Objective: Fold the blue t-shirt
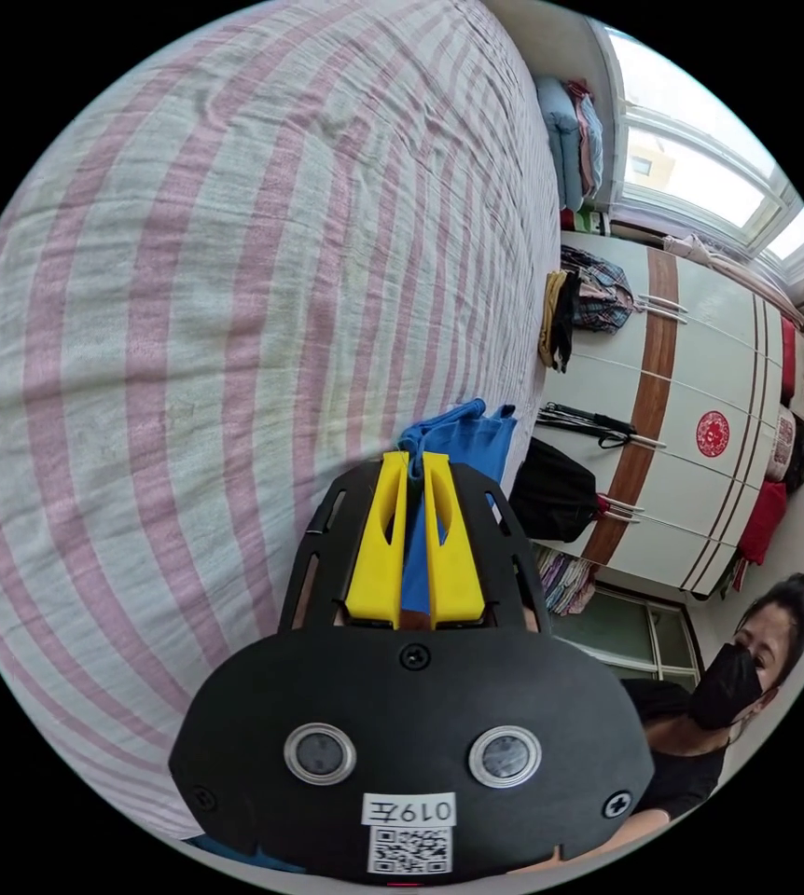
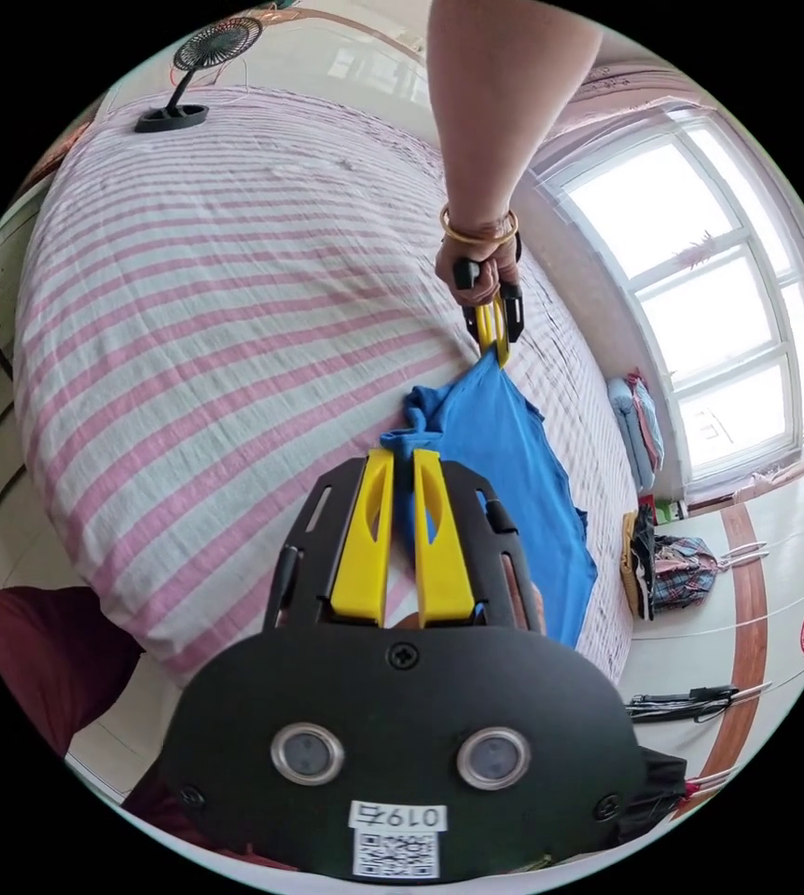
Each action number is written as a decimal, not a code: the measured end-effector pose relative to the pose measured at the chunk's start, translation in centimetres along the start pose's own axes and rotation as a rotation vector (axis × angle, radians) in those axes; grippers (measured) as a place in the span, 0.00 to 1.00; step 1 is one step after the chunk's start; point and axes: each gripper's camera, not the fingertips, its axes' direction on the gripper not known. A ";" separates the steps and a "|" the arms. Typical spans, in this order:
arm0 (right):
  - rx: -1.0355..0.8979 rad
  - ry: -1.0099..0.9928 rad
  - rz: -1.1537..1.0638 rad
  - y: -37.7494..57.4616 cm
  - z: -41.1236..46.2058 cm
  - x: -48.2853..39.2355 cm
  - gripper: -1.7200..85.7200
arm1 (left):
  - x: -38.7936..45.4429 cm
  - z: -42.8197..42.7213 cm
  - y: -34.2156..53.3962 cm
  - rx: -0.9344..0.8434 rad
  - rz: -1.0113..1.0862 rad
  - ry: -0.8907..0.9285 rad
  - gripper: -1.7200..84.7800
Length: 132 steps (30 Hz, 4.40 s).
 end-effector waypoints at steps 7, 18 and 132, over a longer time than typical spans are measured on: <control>0.041 -0.233 0.210 6.1 5.5 3.9 0.01 | 7.0 1.0 -0.6 -0.038 0.051 -0.054 0.04; 0.239 -0.628 0.738 21.1 14.4 14.2 0.01 | 25.7 5.9 -3.2 -0.217 0.108 -0.096 0.04; -0.197 -0.872 0.698 46.9 71.4 81.3 0.09 | 49.6 74.5 63.8 0.066 0.872 -0.696 0.03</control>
